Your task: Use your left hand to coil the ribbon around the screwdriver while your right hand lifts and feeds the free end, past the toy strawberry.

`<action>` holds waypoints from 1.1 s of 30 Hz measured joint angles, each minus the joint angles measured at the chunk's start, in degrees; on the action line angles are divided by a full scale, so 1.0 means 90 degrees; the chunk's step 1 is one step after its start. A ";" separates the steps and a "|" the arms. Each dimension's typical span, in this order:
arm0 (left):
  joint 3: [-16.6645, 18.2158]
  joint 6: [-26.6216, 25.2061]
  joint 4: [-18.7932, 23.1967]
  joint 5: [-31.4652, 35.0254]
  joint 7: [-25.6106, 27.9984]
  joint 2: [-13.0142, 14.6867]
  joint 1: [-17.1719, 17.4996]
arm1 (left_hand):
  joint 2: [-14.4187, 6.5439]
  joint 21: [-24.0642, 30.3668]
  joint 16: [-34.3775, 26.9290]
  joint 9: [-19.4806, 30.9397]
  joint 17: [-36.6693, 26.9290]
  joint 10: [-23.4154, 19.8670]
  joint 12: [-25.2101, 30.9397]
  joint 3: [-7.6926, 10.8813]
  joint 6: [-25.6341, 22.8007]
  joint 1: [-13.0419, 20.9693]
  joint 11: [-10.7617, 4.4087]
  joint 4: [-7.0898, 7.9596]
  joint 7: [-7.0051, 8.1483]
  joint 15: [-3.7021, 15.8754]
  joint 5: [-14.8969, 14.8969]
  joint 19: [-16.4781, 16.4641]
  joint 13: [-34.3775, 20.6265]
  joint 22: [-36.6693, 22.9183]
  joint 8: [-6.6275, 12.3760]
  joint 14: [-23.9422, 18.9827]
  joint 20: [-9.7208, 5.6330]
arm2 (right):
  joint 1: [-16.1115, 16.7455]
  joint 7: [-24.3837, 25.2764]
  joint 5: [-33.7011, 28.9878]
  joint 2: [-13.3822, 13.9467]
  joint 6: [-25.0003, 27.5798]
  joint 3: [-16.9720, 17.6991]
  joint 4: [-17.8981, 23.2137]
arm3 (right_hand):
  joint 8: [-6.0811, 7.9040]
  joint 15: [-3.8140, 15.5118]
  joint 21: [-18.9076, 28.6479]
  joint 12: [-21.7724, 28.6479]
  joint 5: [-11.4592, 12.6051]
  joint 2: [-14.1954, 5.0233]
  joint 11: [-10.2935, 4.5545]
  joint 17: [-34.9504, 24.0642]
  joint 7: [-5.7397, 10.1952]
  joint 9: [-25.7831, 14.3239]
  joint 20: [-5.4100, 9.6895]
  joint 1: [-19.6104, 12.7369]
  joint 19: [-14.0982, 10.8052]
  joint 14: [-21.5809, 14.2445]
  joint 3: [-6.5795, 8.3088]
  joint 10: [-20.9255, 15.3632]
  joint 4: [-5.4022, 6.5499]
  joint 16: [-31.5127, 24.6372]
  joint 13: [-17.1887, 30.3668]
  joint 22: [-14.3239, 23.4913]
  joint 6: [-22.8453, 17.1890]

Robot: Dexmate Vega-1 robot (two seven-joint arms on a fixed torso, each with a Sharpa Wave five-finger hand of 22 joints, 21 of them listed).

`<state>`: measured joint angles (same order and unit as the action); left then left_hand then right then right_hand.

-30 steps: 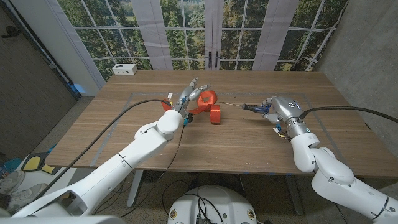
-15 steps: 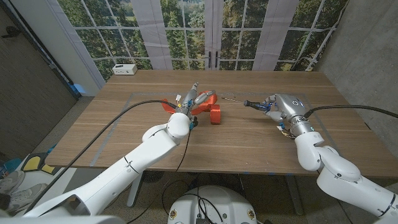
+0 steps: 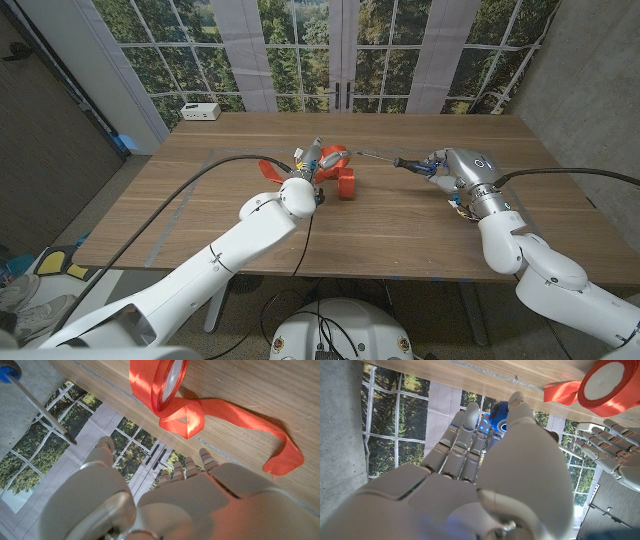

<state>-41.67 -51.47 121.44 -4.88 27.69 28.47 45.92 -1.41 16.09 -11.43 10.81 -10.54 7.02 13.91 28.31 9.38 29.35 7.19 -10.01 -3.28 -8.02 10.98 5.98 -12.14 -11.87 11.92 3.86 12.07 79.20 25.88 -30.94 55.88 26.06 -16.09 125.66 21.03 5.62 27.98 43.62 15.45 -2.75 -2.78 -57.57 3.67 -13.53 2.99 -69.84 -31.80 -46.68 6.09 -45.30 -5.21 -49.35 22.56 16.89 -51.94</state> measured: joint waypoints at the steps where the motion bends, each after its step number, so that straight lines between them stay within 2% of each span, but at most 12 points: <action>1: -0.0032 -0.0073 0.0013 -0.0009 -0.0013 -0.0004 -0.0039 | -0.0038 0.0000 0.0000 0.0000 0.0000 0.0055 -0.0017 0.0021 0.0025 0.0038 0.0010 0.0005 -0.0025 -0.0023 0.0000 0.0023 -0.0018 0.0000 0.0000 0.0023 -0.0002 | 0.0005 0.0001 0.0009 0.0006 -0.0011 0.0007 0.0001 | 0.0000 0.0000 0.0000 0.0000 0.0000 0.0000 0.0000 -0.0015 0.0000 0.0000 0.0020 0.0000 0.0021 0.0000 0.0000 0.0000 0.0000 0.0000 0.0000 0.0000 0.0000; 8: -0.0282 -0.0711 0.0056 -0.0082 -0.0081 -0.0073 -0.0327 | -0.0099 -0.0025 0.0047 0.0000 -0.0030 0.0242 -0.0091 0.0073 0.0048 0.0266 0.0079 0.0006 -0.0047 -0.0132 0.0000 0.0127 -0.0031 -0.0007 -0.0010 0.0139 -0.0010 | 0.0030 0.0013 0.0065 0.0034 -0.0096 0.0062 0.0002 | -0.0001 -0.0022 0.0030 0.0001 -0.0019 0.0000 0.0000 -0.0044 0.0000 0.0000 0.0020 0.0000 0.0020 -0.0022 -0.0031 0.0000 0.0023 0.0025 0.0000 0.0000 0.0000; 11: -0.0373 -0.0890 0.0056 -0.0102 -0.0081 -0.0108 -0.0417 | -0.0100 -0.0070 0.0058 0.0000 -0.0030 0.0292 -0.0091 0.0073 0.0047 0.0335 0.0088 0.0006 -0.0115 -0.0145 -0.0039 0.0193 -0.0059 -0.0030 -0.0046 0.0220 -0.0012 | 0.0041 0.0018 0.0085 0.0038 -0.0125 0.0088 0.0002 | -0.0002 -0.0022 0.0048 0.0001 -0.0015 0.0000 0.0009 -0.0047 0.0000 0.0000 0.0020 0.0000 0.0020 -0.0022 -0.0035 -0.0009 0.0019 0.0025 0.0000 0.0000 0.0000; 13: -0.0450 -0.1023 0.0056 -0.0111 -0.0069 -0.0138 -0.0483 | -0.0112 -0.0094 0.0071 0.0000 -0.0030 0.0292 -0.0135 0.0073 0.0047 0.0413 0.0088 0.0006 -0.0116 -0.0168 -0.0044 0.0284 -0.0060 -0.0030 -0.0054 0.0290 -0.0008 | 0.0053 0.0024 0.0098 0.0038 -0.0146 0.0096 -0.0004 | -0.0007 -0.0016 0.0048 0.0001 0.0004 0.0000 0.0152 -0.0047 -0.0020 0.0000 -0.0004 0.0000 0.0045 -0.0029 -0.0040 -0.0153 0.0015 0.0025 0.0000 0.0000 -0.0020; 22: -0.0644 -0.1431 0.0025 -0.0138 0.0074 -0.0248 -0.0643 | -0.0095 -0.0080 0.0070 -0.0001 -0.0030 0.0326 -0.0135 0.0073 0.0047 0.0497 0.0123 0.0006 -0.0183 -0.0168 -0.0044 0.0206 -0.0089 -0.0060 -0.0054 0.0305 -0.0013 | 0.0103 0.0045 0.0148 0.0045 -0.0215 0.0164 -0.0072 | -0.0031 0.0011 0.0096 0.0001 0.0004 0.0000 0.0159 -0.0095 -0.0020 0.0000 -0.0004 0.0000 0.0044 -0.0057 -0.0041 -0.0159 0.0015 0.0074 0.0000 -0.0016 -0.0020; 25: -0.0794 -0.1563 -0.0037 -0.0128 0.0159 -0.0387 -0.0731 | -0.0069 -0.0068 0.0070 -0.0001 -0.0030 0.0326 -0.0135 0.0073 0.0058 0.0524 0.0123 0.0006 -0.0222 -0.0192 -0.0044 0.0197 -0.0089 -0.0060 -0.0057 0.0281 -0.0022 | 0.0113 0.0060 0.0199 0.0047 -0.0281 0.0187 -0.0096 | -0.0035 0.0011 0.0095 0.0001 0.0003 0.0000 0.0159 -0.0107 -0.0020 0.0000 -0.0004 0.0000 0.0044 -0.0057 -0.0040 -0.0159 0.0015 0.0074 0.0000 -0.0016 -0.0020; 30: -0.0794 -0.1744 -0.0037 -0.0083 0.0313 -0.0387 -0.0731 | -0.0069 -0.0068 0.0070 -0.0001 -0.0029 0.0326 -0.0135 0.0073 0.0055 0.0572 0.0123 0.0006 -0.0244 -0.0192 -0.0044 0.0164 -0.0089 -0.0060 -0.0102 0.0281 0.0011 | 0.0123 0.0060 0.0199 0.0049 -0.0281 0.0212 -0.0130 | -0.0057 0.0011 0.0120 0.0001 0.0003 0.0000 0.0159 -0.0135 -0.0020 0.0000 -0.0004 0.0000 0.0044 -0.0057 -0.0040 -0.0159 0.0015 0.0116 0.0000 -0.0016 -0.0020; 31: -0.0918 -0.1780 -0.0150 -0.0076 0.0344 -0.0551 -0.0789 | -0.0069 -0.0068 0.0070 -0.0001 -0.0029 0.0326 -0.0135 0.0073 0.0055 0.0572 0.0123 0.0006 -0.0244 -0.0191 -0.0044 0.0164 -0.0089 -0.0059 -0.0102 0.0281 0.0011 | 0.0123 0.0061 0.0255 0.0050 -0.0334 0.0220 -0.0137 | -0.0063 0.0011 0.0120 0.0001 0.0003 0.0000 0.0159 -0.0135 -0.0020 0.0000 -0.0004 0.0000 0.0044 -0.0057 -0.0040 -0.0159 0.0015 0.0116 0.0000 -0.0016 -0.0020; 33: -0.0979 -0.1840 -0.0212 -0.0052 0.0411 -0.0637 -0.0818 | -0.0069 -0.0068 0.0061 -0.0001 -0.0029 0.0326 -0.0135 0.0073 0.0055 0.0572 0.0122 0.0006 -0.0244 -0.0191 -0.0044 0.0164 -0.0089 -0.0059 -0.0102 0.0281 0.0011 | 0.0123 0.0062 0.0269 0.0052 -0.0345 0.0229 -0.0149 | -0.0079 0.0011 0.0120 0.0001 0.0003 0.0000 0.0159 -0.0136 -0.0020 0.0000 -0.0004 0.0000 0.0044 -0.0057 -0.0040 -0.0159 0.0015 0.0116 0.0000 -0.0016 -0.0020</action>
<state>-50.48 -68.03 119.53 -5.35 31.38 22.74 38.56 -2.04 15.48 -10.88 10.80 -10.81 9.95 12.70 28.96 9.87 34.51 8.29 -9.96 -5.48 -9.74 10.58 7.45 -12.94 -12.40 11.01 6.39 12.17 80.31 26.43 -28.52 56.35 22.96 -14.02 124.32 20.31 5.73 29.06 43.63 15.47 -2.75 -1.34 -58.79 3.49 -13.53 2.95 -69.84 -31.41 -47.19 5.73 -46.73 -5.08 -48.30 22.55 16.75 -52.12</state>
